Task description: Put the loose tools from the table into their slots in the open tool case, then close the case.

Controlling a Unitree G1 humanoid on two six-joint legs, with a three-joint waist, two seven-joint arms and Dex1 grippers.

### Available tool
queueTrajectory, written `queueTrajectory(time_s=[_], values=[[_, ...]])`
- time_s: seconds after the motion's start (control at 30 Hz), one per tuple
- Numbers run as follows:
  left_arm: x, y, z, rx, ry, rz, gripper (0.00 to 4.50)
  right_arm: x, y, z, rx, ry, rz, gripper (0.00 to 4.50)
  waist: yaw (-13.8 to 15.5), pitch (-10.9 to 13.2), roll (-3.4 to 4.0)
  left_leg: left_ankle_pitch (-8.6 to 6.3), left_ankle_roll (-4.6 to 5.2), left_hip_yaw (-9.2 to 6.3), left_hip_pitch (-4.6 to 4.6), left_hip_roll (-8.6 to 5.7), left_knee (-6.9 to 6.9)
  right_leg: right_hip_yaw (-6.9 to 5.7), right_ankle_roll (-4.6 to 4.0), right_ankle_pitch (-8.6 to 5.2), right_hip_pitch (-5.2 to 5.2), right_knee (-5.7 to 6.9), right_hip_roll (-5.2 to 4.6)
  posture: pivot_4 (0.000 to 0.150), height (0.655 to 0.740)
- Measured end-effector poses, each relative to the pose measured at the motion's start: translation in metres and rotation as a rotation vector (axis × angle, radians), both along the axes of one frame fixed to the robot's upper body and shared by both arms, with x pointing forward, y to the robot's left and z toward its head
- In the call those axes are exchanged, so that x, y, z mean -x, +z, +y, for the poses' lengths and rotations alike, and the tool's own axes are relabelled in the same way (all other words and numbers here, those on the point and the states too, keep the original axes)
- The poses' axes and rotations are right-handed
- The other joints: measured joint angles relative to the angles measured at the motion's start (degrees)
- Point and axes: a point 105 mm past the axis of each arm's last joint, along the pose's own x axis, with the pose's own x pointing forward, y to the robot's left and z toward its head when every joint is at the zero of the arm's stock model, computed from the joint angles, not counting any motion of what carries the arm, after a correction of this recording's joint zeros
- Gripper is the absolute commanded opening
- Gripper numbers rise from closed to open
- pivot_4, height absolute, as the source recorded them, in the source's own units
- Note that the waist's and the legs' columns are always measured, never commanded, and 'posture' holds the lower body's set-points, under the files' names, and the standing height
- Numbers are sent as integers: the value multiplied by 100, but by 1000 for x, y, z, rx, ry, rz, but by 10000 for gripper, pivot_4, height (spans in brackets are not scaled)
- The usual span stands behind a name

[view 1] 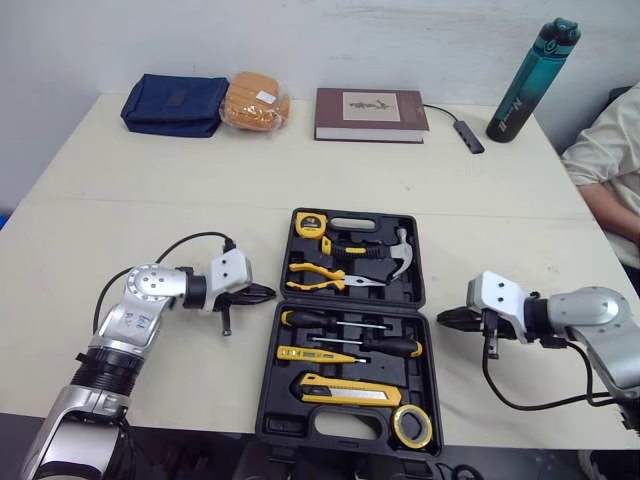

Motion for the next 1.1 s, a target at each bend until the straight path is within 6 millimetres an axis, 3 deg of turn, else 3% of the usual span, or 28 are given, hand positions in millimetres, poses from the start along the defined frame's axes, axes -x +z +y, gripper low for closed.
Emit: queueTrajectory(time_s=[0.17, 0.63, 1.1], values=[[-3, -1, -13, 9, -14, 7, 460, -7, -2, 15, -15, 32, -14, 0, 30, 0, 0, 0, 1, -1, 0, -1, 8, 1, 0, 0, 2, 4, -1, 1500, 7400], [-25, 4, -29, 23, 34, 6, 460, -33, 5, 15, 10, 0, -35, 0, 33, 0, 0, -1, 1, -2, -1, -2, 32, -2, 2, 1, 5, 7, -3, 1500, 7400], [-29, 3, -23, 12, 61, -13, 460, -37, 6, 7, 36, -32, -67, 0, 26, 0, 0, -1, 1, -3, 1, -2, 36, -3, 2, 1, 7, 11, -4, 1500, 7400]])
